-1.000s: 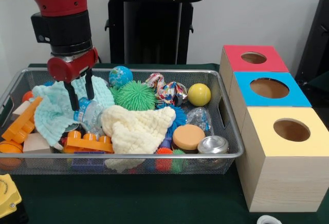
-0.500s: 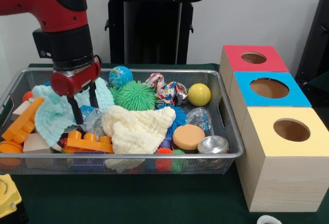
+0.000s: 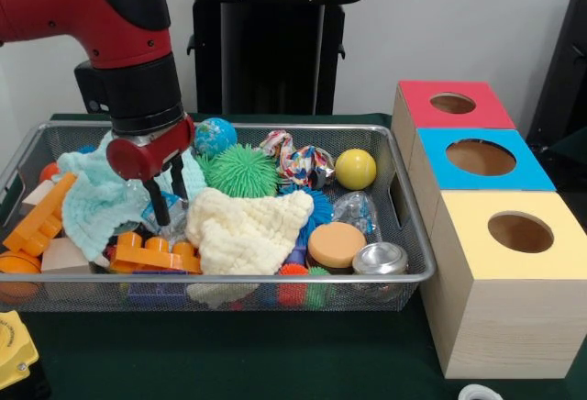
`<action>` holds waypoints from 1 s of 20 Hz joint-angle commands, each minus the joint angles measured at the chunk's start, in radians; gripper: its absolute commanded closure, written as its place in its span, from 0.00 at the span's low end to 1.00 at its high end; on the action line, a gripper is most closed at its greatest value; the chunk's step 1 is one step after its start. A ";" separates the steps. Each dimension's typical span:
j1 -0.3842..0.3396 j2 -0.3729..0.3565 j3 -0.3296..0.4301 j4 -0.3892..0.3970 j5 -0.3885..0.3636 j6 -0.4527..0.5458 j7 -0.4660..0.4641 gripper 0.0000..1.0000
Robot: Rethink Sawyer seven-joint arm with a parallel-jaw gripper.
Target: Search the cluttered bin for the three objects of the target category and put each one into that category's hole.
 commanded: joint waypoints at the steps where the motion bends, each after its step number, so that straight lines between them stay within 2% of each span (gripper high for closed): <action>1: -0.011 0.046 -0.015 -0.049 -0.062 -0.027 -0.066 1.00; 6: -0.011 -0.010 -0.020 -0.010 -0.055 -0.022 -0.040 1.00; 9: -0.014 -0.082 -0.014 0.036 -0.044 -0.013 -0.026 1.00; 16: 0.000 -0.345 0.003 0.190 0.038 0.034 0.048 1.00; 20: 0.031 -0.462 0.002 0.254 0.099 0.065 0.083 1.00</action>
